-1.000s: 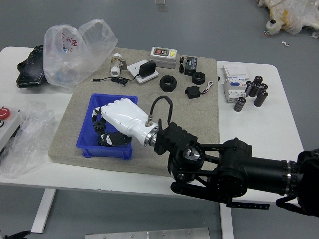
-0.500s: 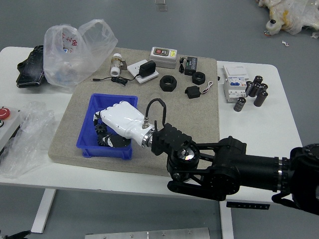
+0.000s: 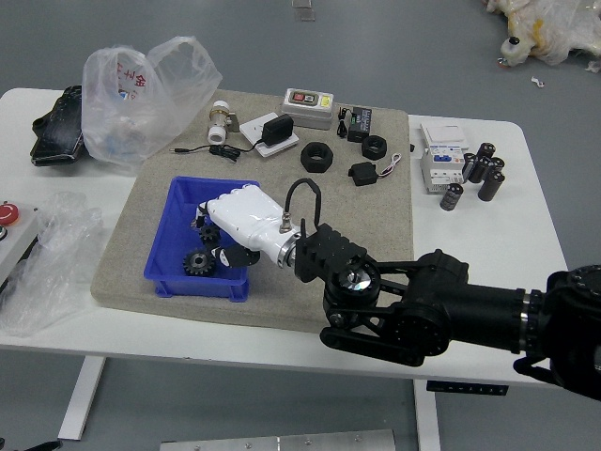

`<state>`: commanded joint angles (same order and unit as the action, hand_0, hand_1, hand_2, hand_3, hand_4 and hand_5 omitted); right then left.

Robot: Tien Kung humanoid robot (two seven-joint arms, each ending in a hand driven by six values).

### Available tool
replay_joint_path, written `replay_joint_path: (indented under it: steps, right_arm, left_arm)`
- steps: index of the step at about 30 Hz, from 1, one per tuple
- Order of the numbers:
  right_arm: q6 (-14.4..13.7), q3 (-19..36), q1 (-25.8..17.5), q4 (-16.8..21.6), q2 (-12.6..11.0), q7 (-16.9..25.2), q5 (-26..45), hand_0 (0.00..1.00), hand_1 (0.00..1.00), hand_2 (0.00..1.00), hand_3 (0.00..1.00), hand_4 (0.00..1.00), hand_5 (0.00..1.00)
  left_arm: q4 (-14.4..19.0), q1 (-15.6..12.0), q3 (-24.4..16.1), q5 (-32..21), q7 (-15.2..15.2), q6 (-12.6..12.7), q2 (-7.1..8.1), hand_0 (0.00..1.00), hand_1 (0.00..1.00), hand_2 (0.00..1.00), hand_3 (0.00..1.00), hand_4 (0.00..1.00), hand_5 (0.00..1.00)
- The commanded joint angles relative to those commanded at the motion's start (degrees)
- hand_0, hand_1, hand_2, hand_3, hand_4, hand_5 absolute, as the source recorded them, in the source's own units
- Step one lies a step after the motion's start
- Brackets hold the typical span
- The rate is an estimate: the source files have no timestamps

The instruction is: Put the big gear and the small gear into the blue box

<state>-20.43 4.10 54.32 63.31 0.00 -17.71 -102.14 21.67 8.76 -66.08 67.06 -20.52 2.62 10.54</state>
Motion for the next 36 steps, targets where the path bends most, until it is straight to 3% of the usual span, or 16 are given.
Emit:
replay_joint_path:
  steps: [7,8,13,14,19,20,25,26,31,32,36]
  right_arm:
    - [-0.79,-0.98,-0.24,0.50,0.00,0.68,1.90,0.288,0.435,0.377,0.512,0.536,0.002]
    - [-0.95,-1.04,-0.22,0.65,0.00,0.89,2.11,0.307,0.457,0.511,0.582,0.529,0.002]
    - [-1.43,-0.83,-0.15,0.91,0.00,1.53,2.46,0.307,0.457,0.511,0.582,0.529,0.002]
    - [-1.45,-0.75,-0.12,0.94,0.00,1.64,2.55,0.324,0.493,0.587,0.657,0.434,0.093]
    - [-0.92,0.20,-0.53,0.64,0.00,2.09,2.83,0.324,0.493,0.587,0.657,0.434,0.093]
    - [-0.68,0.43,-0.61,0.51,0.00,2.14,2.93,0.405,0.698,0.883,0.963,0.724,0.297]
    - [0.37,1.54,-0.59,0.15,0.00,2.65,3.62,0.405,0.698,0.883,0.963,0.724,0.297]
    - [0.53,1.79,-0.60,0.10,0.00,2.81,3.79,0.523,0.861,0.998,0.998,0.933,0.523]
    - [0.57,2.73,-0.65,0.08,0.00,3.49,4.46,0.523,0.861,0.998,0.998,0.933,0.523]
    - [0.53,2.85,-0.63,0.15,0.00,3.50,4.45,0.536,0.884,0.998,0.998,0.993,0.590]
    - [0.33,3.07,-0.56,0.43,0.00,3.02,4.29,0.536,0.884,0.998,0.998,0.993,0.590]
  left_arm:
    - [0.04,-0.13,0.04,-0.34,-0.08,0.28,0.50,0.622,0.577,0.562,0.628,0.689,0.497]
    - [0.04,-0.12,0.04,-0.31,-0.07,0.24,0.44,0.622,0.577,0.561,0.628,0.688,0.497]
    - [0.04,-0.06,0.01,-0.23,-0.08,0.14,0.09,0.622,0.577,0.561,0.628,0.688,0.497]
    - [0.05,-0.04,-0.01,-0.18,-0.10,0.12,0.03,0.622,0.576,0.562,0.628,0.686,0.499]
    - [0.09,0.03,-0.17,0.02,-0.22,0.12,0.02,0.622,0.576,0.562,0.628,0.686,0.499]
    - [0.10,0.05,-0.20,0.07,-0.23,0.11,0.04,0.622,0.576,0.561,0.629,0.686,0.501]
    - [0.11,0.22,-0.26,0.18,-0.24,0.07,-0.01,0.622,0.576,0.561,0.629,0.686,0.501]
    - [0.11,0.23,-0.26,0.19,-0.25,0.05,-0.05,0.622,0.576,0.562,0.628,0.683,0.510]
    - [0.13,0.11,-0.32,0.21,-0.29,0.02,-0.17,0.622,0.576,0.562,0.628,0.683,0.510]
    - [0.13,0.07,-0.32,0.19,-0.30,0.04,-0.16,0.622,0.576,0.562,0.628,0.683,0.516]
    - [0.14,0.05,-0.35,0.18,-0.32,0.07,-0.13,0.622,0.576,0.562,0.628,0.683,0.516]
